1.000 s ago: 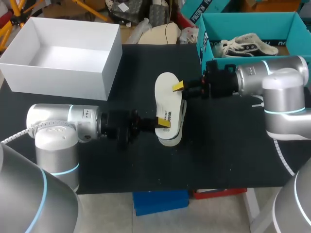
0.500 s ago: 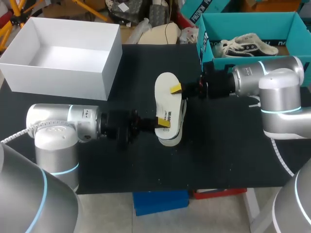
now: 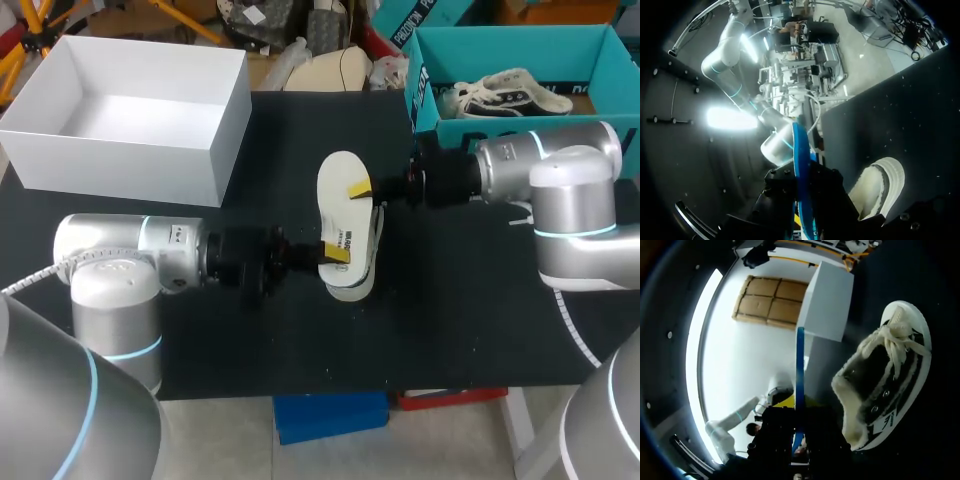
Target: Take the shoe out of the shoebox, open the shoe tongue, remove and reinsert the insole, then place the shoe into the shoebox
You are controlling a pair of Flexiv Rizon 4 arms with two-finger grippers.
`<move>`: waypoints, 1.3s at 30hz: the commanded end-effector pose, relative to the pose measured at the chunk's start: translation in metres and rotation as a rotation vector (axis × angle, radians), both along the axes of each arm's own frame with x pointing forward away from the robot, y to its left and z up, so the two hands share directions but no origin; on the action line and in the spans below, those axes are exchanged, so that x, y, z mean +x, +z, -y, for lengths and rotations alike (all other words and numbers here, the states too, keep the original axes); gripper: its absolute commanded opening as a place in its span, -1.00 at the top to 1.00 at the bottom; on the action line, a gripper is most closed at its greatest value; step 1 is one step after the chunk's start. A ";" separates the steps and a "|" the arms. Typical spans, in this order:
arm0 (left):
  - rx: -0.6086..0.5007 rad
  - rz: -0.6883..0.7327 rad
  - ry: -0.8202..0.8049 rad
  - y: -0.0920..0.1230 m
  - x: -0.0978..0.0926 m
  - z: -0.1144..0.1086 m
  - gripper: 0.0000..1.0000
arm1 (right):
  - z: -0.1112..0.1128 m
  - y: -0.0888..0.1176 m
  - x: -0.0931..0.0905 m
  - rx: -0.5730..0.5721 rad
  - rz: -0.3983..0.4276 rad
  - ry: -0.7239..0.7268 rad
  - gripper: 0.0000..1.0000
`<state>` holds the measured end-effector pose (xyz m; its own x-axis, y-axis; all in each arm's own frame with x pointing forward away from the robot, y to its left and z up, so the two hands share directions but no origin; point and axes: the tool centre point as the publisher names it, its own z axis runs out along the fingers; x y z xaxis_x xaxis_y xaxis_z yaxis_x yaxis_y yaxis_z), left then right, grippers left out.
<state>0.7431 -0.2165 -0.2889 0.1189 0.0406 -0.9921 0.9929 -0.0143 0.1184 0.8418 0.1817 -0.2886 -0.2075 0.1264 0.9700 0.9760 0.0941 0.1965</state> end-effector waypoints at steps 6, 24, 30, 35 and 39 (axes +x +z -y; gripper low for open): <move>0.063 0.084 0.028 0.018 -0.008 -0.013 -1.00 | -0.001 -0.002 0.001 0.001 0.000 0.000 1.00; 0.744 0.321 0.018 0.083 -0.001 -0.083 -1.00 | -0.001 -0.002 0.001 0.001 0.000 0.000 1.00; 0.985 0.473 -0.048 0.097 -0.013 -0.070 -1.00 | -0.001 -0.002 0.001 0.001 0.000 0.000 1.00; 1.331 0.675 -0.014 0.105 -0.018 -0.072 -1.00 | -0.001 -0.002 0.001 0.001 0.000 0.000 1.00; 1.428 0.703 -0.005 0.110 -0.029 -0.070 -1.00 | -0.001 -0.002 0.001 0.001 0.000 0.000 1.00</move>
<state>0.7204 -0.1478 -0.1891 0.5395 0.6139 -0.5763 0.8374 -0.3194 0.4436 0.8420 0.1821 -0.2891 -0.2075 0.1263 0.9700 0.9759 0.0947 0.1965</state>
